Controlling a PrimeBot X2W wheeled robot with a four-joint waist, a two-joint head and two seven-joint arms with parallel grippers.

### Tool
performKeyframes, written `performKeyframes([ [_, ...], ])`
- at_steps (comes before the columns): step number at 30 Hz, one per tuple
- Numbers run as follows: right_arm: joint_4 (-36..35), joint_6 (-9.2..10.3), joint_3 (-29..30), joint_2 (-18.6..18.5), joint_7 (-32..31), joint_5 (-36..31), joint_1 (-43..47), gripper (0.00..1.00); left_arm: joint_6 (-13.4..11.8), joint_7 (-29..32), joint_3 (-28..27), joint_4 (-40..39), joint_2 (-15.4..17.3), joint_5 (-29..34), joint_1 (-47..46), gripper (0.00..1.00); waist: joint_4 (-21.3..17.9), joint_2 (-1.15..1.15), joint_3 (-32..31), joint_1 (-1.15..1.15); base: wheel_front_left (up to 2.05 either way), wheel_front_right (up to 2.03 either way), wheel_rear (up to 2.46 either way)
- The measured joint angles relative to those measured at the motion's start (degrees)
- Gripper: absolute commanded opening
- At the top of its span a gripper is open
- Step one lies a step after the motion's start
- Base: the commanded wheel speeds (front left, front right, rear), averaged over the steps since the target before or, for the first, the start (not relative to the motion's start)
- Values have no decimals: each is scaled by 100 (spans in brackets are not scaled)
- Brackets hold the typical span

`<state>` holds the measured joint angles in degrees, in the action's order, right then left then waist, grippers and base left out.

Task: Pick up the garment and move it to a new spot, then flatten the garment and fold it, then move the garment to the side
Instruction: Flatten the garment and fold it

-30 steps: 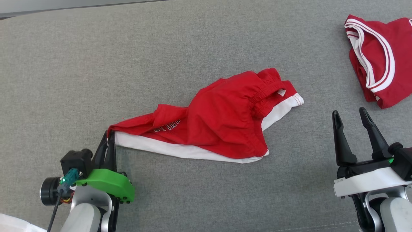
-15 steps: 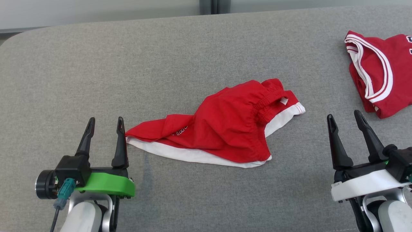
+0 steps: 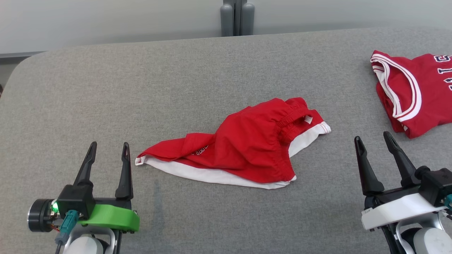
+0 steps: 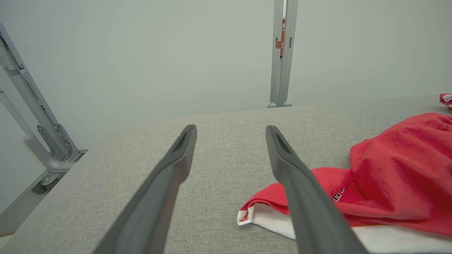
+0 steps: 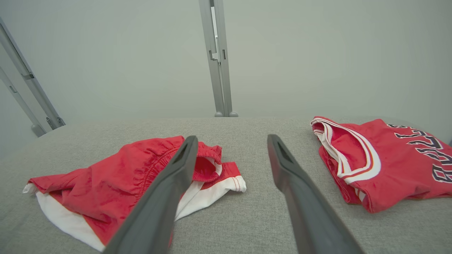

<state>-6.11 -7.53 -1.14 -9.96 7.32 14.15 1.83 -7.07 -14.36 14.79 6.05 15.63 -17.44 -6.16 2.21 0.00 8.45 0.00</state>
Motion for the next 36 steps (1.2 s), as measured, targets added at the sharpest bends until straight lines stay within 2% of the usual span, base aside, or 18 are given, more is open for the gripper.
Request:
performKeyframes([
  [9,-37,0,-19,-14,1,4,-20,100,-45,142,49,-43,76,4,-8,100,-8,0,86,0,0,0,0],
  [12,-43,0,-54,-18,-1,12,-57,100,91,394,223,27,100,36,-172,100,-17,0,174,0,0,0,0],
  [18,-1,0,-103,10,13,25,-142,100,379,965,580,757,101,27,-460,100,-58,0,443,0,0,0,0],
  [26,233,0,-246,27,130,78,-327,100,610,957,556,1836,109,-79,-1080,100,-135,0,809,0,0,0,0],
  [27,267,0,-280,16,132,85,-339,100,630,915,550,1918,104,-101,-1130,58,-147,0,833,0,0,0,0],
  [28,311,0,-321,2,132,86,-339,100,662,890,548,2002,103,-120,-1180,41,-158,0,853,0,0,0,0],
  [29,339,0,-356,-10,132,91,-339,100,693,869,549,2062,102,-126,-1217,0,-165,0,868,0,0,0,0],
  [31,424,0,-523,-64,125,102,-347,100,758,811,549,2189,97,-177,-1295,0,-182,0,890,0,0,0,0],
  [36,793,0,-1515,-247,8,250,-369,100,834,700,581,2410,65,-221,-1382,0,-179,0,884,0,0,0,0],
])
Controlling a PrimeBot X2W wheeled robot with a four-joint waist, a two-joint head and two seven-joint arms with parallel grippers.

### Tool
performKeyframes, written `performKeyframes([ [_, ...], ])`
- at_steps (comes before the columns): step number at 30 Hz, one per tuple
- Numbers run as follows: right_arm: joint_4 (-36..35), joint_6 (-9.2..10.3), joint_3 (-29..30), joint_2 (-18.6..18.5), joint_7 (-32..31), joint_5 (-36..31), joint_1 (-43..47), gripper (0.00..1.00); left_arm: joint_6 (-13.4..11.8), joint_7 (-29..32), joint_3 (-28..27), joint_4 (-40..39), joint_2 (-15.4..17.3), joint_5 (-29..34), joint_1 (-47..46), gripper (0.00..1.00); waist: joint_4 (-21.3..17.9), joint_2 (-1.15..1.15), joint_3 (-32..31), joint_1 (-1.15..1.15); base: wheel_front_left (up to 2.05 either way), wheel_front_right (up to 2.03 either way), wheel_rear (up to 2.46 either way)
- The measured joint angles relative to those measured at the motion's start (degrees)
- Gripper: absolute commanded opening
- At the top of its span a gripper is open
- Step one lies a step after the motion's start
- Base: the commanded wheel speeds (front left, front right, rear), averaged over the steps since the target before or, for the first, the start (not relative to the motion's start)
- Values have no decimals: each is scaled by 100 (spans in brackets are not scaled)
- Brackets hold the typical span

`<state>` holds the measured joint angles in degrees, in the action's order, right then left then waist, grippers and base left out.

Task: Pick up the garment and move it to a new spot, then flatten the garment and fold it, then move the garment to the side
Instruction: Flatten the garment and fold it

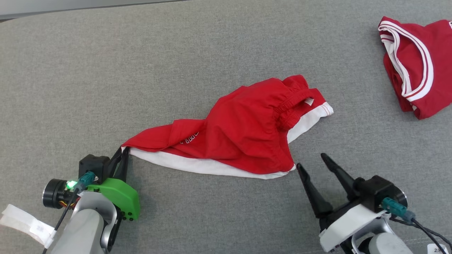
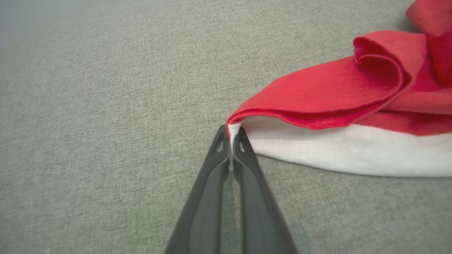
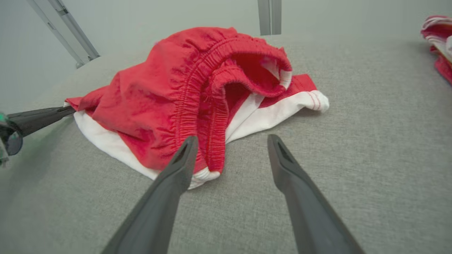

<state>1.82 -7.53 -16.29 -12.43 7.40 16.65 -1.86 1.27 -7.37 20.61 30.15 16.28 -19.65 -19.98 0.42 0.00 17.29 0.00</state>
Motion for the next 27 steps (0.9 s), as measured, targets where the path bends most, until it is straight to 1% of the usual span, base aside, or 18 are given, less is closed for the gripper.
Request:
performKeyframes([
  [4,361,0,-514,-109,-9,86,-104,100,25,-94,52,78,-59,0,-73,0,66,0,8,0,0,0,0],
  [11,957,0,-960,-245,43,-18,-561,100,25,-238,102,164,-121,-38,-163,0,163,0,74,0,0,0,0],
  [12,1038,0,-1024,-268,43,-24,-623,83,25,-271,103,170,-133,-41,-180,0,180,0,82,0,0,0,0],
  [13,1089,0,-1068,-281,29,-20,-671,28,24,-290,102,171,-143,-45,-182,0,190,0,86,0,0,0,0],
  [14,1125,0,-1078,-279,41,15,-703,0,21,-338,96,171,-154,-59,-182,0,200,0,91,0,0,0,0],
  [17,1141,0,-1122,-300,140,185,-743,0,-33,-467,29,119,-171,-108,-177,0,212,0,76,0,0,0,0],
  [20,975,0,-1049,-379,325,336,-759,0,-86,-576,-79,-151,-200,-185,-142,0,207,0,45,0,0,0,0],
  [23,624,0,-866,-468,463,401,-762,0,-135,-652,-208,-695,-242,-287,-45,0,201,0,-16,0,0,0,0],
  [27,18,0,-406,-570,532,411,-800,0,-269,-680,-287,-1734,-179,-263,9,0,189,0,-142,0,0,0,0],
])
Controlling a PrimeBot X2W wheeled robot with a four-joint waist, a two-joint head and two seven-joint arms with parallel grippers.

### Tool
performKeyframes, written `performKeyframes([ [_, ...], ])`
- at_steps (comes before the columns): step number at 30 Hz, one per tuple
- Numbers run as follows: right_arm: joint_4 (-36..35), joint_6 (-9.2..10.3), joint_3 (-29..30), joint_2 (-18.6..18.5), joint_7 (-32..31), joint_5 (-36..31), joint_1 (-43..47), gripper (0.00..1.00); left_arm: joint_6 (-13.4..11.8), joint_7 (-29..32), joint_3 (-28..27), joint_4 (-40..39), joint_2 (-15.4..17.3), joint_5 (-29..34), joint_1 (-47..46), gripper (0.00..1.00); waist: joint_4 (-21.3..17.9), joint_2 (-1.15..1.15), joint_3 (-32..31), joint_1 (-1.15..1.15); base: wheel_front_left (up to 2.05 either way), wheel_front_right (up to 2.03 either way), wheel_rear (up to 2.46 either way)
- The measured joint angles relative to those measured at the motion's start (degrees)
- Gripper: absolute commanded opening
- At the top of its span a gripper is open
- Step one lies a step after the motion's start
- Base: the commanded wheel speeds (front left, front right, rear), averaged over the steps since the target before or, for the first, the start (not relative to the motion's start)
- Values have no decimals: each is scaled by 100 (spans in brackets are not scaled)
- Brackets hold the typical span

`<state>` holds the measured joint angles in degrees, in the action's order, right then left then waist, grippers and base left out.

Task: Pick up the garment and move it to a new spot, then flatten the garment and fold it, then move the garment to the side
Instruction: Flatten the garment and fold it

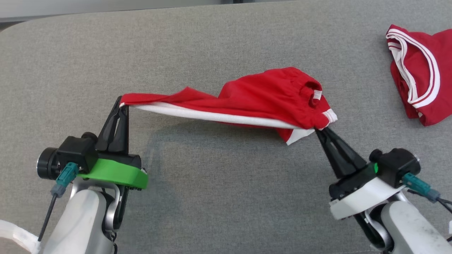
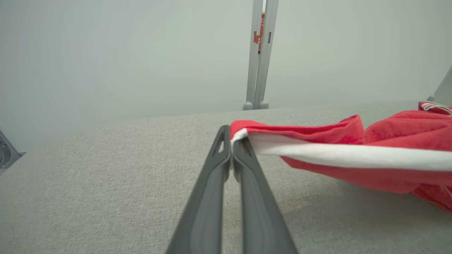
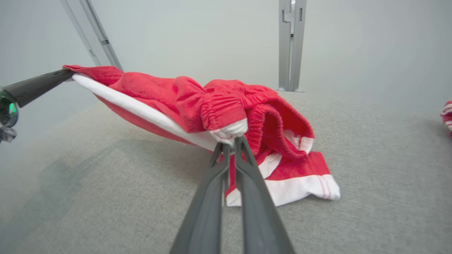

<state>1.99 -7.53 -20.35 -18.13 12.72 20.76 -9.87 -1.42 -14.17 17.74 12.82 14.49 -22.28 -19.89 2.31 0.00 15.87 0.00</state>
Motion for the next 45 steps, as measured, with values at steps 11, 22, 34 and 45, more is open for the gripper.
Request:
performKeyframes([
  [11,-1985,-1,1419,-447,-591,-490,-928,0,-263,521,-114,-2795,259,296,-737,0,-87,0,-400,0,0,0,0],
  [22,-2477,0,1812,-668,-1272,-223,-1895,0,-176,1151,-140,-2917,253,149,-1947,0,-106,0,-319,0,0,0,0],
  [34,226,0,876,-336,-946,381,-4664,0,285,430,-233,1127,-367,-169,-4434,0,-174,0,372,0,0,0,0],
  [45,3561,-1,232,949,24,779,-6129,0,399,-63,-849,4101,-659,-525,-5367,0,-466,0,490,0,0,0,0],
])
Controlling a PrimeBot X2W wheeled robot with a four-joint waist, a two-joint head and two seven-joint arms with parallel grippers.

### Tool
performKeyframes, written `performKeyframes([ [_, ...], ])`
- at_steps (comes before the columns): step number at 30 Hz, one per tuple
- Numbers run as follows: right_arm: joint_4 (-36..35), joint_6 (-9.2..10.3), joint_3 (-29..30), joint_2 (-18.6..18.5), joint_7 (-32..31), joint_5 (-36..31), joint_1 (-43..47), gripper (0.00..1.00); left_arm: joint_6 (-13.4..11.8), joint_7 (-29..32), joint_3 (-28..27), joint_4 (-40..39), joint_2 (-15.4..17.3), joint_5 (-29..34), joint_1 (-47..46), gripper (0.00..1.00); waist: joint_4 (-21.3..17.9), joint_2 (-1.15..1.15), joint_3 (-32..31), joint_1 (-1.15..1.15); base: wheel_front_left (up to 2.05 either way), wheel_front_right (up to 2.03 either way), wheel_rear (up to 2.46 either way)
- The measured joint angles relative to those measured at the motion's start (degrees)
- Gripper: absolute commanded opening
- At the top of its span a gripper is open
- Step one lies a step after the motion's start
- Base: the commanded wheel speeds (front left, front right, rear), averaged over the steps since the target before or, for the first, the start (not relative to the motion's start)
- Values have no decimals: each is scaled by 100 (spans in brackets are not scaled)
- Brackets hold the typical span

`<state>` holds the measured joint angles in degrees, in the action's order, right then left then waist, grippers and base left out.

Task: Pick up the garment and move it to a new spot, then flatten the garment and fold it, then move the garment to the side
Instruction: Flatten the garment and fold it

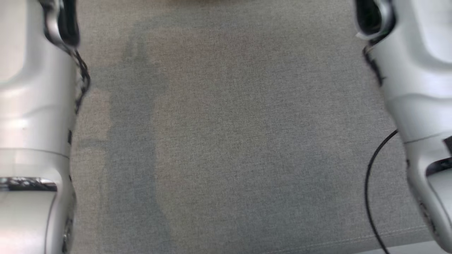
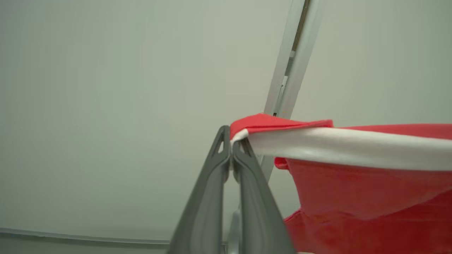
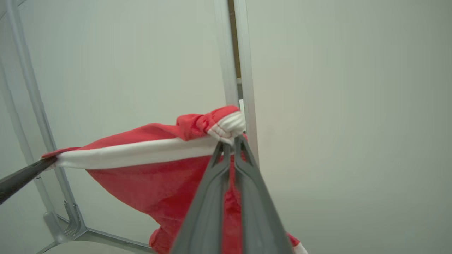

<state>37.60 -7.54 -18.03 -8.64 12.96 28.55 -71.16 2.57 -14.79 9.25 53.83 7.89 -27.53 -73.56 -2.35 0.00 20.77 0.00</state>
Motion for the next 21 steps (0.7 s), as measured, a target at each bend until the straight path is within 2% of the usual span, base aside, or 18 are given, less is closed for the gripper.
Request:
performKeyframes([
  [5,1210,0,-369,370,155,289,397,0,-3,-18,-153,850,-201,-91,724,0,20,0,157,0,0,0,0],
  [9,1566,0,-712,466,187,583,1020,0,43,-18,-231,1060,-346,-76,1296,0,49,0,300,0,0,0,0],
  [14,851,0,-775,432,202,711,2011,0,163,-24,-411,720,-394,-35,2163,0,60,0,311,0,0,0,0],
  [21,-748,1,-902,-40,202,578,3846,0,299,-24,-723,-402,-444,240,3691,0,109,0,40,0,0,0,0],
])
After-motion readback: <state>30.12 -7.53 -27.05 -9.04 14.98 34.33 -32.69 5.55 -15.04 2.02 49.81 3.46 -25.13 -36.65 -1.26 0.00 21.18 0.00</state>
